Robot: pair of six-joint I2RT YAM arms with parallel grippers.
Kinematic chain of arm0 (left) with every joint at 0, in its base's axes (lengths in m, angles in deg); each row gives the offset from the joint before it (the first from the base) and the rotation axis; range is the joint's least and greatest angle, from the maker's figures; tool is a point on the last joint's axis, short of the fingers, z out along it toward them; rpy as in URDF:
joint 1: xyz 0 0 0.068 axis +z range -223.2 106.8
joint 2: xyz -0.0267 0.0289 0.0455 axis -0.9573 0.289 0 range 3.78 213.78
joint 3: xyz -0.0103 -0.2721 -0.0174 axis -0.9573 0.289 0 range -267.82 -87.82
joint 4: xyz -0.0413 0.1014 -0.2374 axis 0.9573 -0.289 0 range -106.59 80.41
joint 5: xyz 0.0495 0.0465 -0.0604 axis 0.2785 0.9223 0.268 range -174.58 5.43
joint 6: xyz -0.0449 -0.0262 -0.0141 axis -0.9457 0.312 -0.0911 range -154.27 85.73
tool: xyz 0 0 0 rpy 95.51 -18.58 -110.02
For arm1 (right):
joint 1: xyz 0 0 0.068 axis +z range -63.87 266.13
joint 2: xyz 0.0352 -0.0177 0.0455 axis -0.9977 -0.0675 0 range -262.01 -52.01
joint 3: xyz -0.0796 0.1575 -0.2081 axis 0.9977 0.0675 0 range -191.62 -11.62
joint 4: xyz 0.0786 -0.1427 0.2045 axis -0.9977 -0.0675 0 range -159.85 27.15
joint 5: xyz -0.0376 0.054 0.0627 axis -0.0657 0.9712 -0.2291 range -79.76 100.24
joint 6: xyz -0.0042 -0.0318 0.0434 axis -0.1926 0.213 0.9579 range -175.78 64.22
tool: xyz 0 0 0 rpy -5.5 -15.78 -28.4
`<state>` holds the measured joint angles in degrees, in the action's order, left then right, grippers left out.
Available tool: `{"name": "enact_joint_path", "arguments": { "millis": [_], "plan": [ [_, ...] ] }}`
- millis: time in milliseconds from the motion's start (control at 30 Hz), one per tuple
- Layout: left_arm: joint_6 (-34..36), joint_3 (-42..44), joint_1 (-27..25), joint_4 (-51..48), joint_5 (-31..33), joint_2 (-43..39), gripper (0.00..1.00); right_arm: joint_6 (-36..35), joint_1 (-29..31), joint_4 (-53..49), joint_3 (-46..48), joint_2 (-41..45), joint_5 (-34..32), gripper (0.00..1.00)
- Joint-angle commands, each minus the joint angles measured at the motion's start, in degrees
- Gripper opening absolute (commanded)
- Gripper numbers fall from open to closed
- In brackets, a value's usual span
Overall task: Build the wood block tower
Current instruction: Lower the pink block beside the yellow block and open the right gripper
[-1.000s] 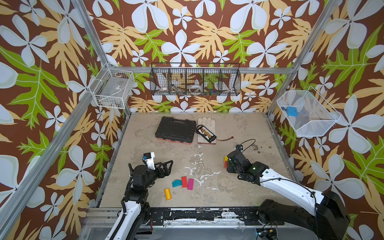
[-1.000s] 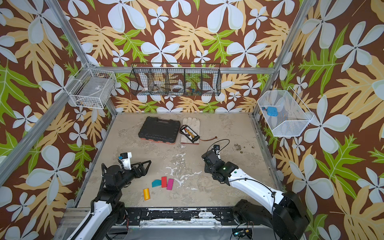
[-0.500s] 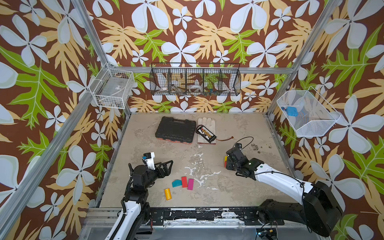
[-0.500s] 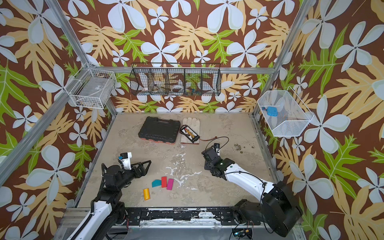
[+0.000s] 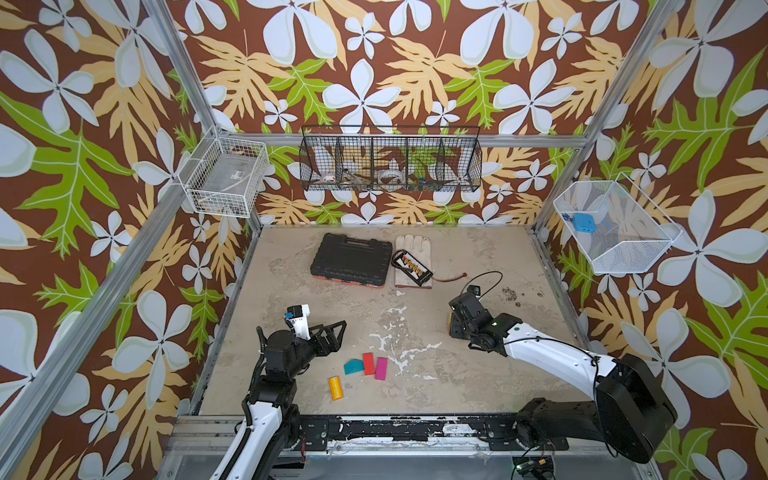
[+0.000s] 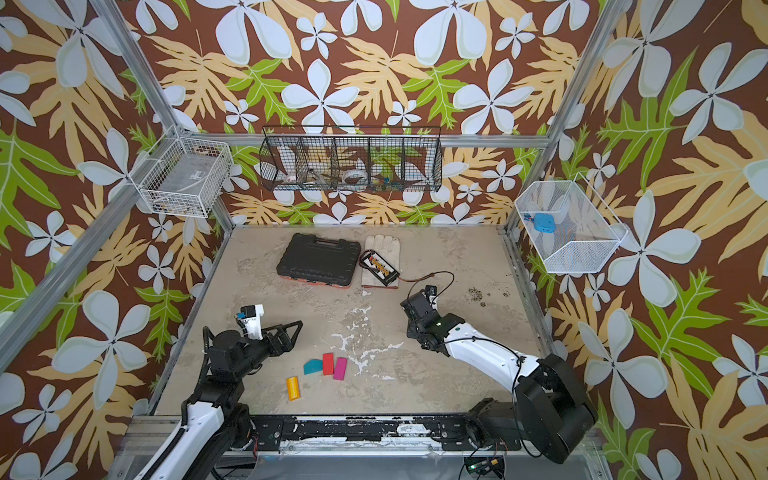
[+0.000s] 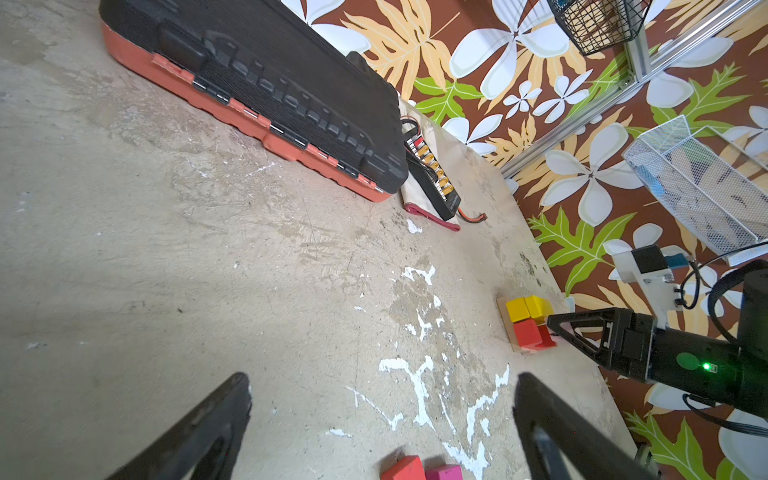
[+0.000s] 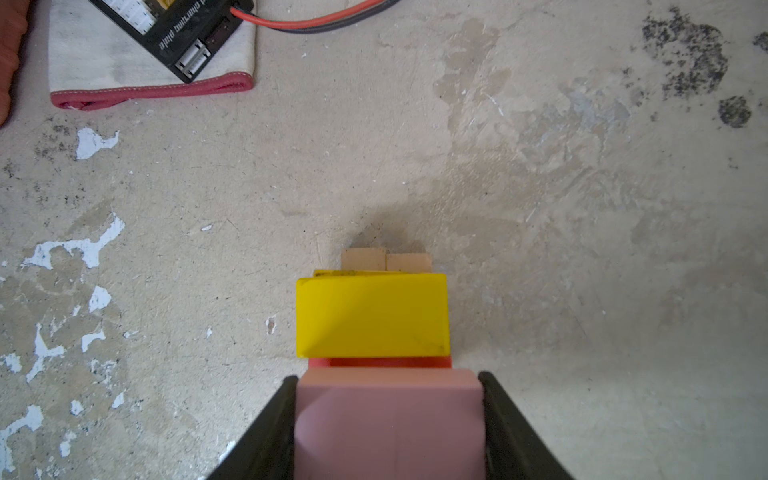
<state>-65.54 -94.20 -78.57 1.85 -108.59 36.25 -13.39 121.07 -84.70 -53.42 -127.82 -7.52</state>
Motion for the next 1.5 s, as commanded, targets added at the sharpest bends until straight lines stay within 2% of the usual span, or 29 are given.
{"name": "enact_joint_path", "arguments": {
  "millis": [0, 333, 467, 667, 900, 1467],
  "plan": [
    [-0.2, 0.1, 0.1, 1.2, -0.2, 0.0, 1.00, -0.3, 0.0, 0.9, -0.5, -0.6, -0.2, 0.49],
    [-0.1, 0.1, 0.1, 1.1, -0.2, -0.1, 1.00, -0.3, 0.0, 1.1, -1.4, -2.6, -0.1, 0.51],
    [-0.1, 0.2, 0.1, 1.1, -0.2, -0.1, 1.00, -0.2, 0.0, 1.0, -1.4, -2.9, -0.3, 0.57],
    [-0.1, 0.2, 0.0, 1.2, -0.2, -0.1, 1.00, -0.2, 0.0, 0.9, -1.3, -3.4, -0.6, 0.60],
    [-0.1, 0.2, 0.1, 1.2, -0.2, -0.1, 1.00, -0.1, 0.0, 0.7, -1.3, -3.3, -0.8, 0.70],
    [-0.2, 0.1, 0.1, 1.2, -0.3, -0.2, 1.00, 0.1, 0.1, 0.7, -1.0, -3.1, -1.1, 0.69]
  ]
}}
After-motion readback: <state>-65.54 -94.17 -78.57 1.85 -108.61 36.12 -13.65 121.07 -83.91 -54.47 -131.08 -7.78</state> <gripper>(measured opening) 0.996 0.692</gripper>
